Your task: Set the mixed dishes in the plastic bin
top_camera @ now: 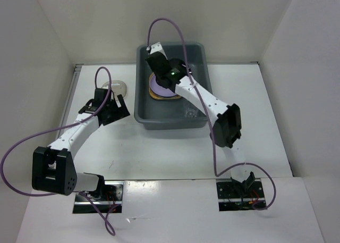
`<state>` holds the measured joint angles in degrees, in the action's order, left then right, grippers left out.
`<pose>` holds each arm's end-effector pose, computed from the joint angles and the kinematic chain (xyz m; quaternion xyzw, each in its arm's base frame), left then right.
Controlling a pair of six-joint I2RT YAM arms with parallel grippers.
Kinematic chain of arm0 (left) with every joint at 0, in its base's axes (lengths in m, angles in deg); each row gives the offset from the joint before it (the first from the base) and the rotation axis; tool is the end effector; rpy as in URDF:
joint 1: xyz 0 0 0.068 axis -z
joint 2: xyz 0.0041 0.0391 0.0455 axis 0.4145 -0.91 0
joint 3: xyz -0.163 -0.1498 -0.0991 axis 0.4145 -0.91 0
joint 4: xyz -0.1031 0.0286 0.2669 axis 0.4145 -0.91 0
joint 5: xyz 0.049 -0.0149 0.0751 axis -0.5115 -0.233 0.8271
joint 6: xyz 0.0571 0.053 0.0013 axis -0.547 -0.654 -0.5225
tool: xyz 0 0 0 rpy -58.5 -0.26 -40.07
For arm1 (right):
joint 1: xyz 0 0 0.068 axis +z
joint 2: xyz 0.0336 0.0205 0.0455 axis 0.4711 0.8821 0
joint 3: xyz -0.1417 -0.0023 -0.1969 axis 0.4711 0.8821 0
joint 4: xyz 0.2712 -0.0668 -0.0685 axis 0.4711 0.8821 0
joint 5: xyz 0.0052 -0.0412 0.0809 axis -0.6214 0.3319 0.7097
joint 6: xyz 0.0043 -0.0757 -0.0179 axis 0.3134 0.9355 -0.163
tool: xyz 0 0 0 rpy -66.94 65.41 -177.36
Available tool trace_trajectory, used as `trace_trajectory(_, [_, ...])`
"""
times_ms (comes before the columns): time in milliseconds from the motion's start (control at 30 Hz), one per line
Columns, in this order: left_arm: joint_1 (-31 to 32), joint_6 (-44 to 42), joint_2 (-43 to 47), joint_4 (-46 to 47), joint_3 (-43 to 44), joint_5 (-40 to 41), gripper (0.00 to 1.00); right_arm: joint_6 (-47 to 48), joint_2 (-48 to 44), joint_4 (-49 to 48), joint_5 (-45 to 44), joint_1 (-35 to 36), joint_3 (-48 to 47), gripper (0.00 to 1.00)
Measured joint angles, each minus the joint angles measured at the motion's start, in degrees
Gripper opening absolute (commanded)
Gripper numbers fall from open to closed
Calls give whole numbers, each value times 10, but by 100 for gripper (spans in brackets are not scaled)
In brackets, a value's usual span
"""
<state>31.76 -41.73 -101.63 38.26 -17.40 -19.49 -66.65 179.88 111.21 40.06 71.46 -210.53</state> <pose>0.3327 -0.0399 0.1797 -0.2255 0.9011 -0.1158 0.3517 0.4014 0.3246 0.3152 -0.1807 0.8379 -0.1004 0.5051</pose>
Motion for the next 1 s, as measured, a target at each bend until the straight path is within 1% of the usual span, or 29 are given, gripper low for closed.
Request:
trace_trajectory(167, [0,0,0,4,-7,-7,93,24,109,-3,24,0,-73,0])
trace_trajectory(300, [0,0,1,4,-8,-9,93,30,167,0,45,0,-121,0])
trace_trajectory(633, [0,0,2,4,-8,-12,93,31,200,-6,71,-2,-131,0])
trace_trajectory(733, [0,0,2,4,-8,-15,93,31,211,-11,77,-5,-131,2])
trace_trajectory(833, [0,0,2,4,-8,-17,93,30,226,-18,85,-11,-131,11])
trace_trajectory(867, [0,0,2,4,-8,-18,93,28,229,-19,89,-14,-131,19])
trace_trajectory(933, [0,0,2,4,-8,-19,93,23,236,-19,92,-19,-131,39])
trace_trajectory(1000, [0,0,2,4,-8,-20,93,19,239,-18,94,-24,-131,39])
